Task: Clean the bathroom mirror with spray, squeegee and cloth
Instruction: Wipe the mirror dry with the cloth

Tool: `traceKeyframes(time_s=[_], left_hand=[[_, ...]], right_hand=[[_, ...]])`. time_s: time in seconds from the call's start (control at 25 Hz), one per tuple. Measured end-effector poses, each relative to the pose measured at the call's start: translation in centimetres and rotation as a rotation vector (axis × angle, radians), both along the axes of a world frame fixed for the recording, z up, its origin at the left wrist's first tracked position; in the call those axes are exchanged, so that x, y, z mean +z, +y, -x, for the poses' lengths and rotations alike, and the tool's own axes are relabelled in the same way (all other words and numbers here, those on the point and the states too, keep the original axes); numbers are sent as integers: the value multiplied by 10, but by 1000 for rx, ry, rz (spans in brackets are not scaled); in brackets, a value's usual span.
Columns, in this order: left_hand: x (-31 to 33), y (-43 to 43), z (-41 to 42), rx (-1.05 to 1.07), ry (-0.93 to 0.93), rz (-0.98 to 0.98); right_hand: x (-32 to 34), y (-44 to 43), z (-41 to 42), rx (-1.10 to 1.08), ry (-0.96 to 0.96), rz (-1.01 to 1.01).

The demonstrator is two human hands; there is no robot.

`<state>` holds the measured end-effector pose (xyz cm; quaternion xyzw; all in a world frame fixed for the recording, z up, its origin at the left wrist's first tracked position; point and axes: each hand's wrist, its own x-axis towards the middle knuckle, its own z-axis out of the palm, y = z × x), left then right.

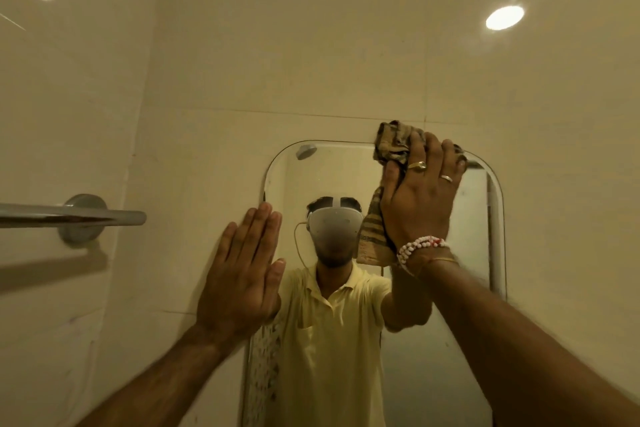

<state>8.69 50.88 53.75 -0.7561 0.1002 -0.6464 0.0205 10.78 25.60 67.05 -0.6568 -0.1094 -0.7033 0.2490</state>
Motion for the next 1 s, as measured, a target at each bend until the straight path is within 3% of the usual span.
traceKeyframes(time_s=[0.36, 0.6, 0.72, 1.0], left_hand=[[0, 1, -4, -53, -41, -5], [0, 0, 0, -28, -43, -20], [0, 1, 1, -8, -39, -16], [-1, 4, -4, -7, -46, -43]], right_hand=[[-8, 129, 14, 25, -69, 400], [-12, 105, 14, -98, -57, 640], [-11, 57, 11, -78, -41, 541], [-19, -78, 0, 8, 14, 9]])
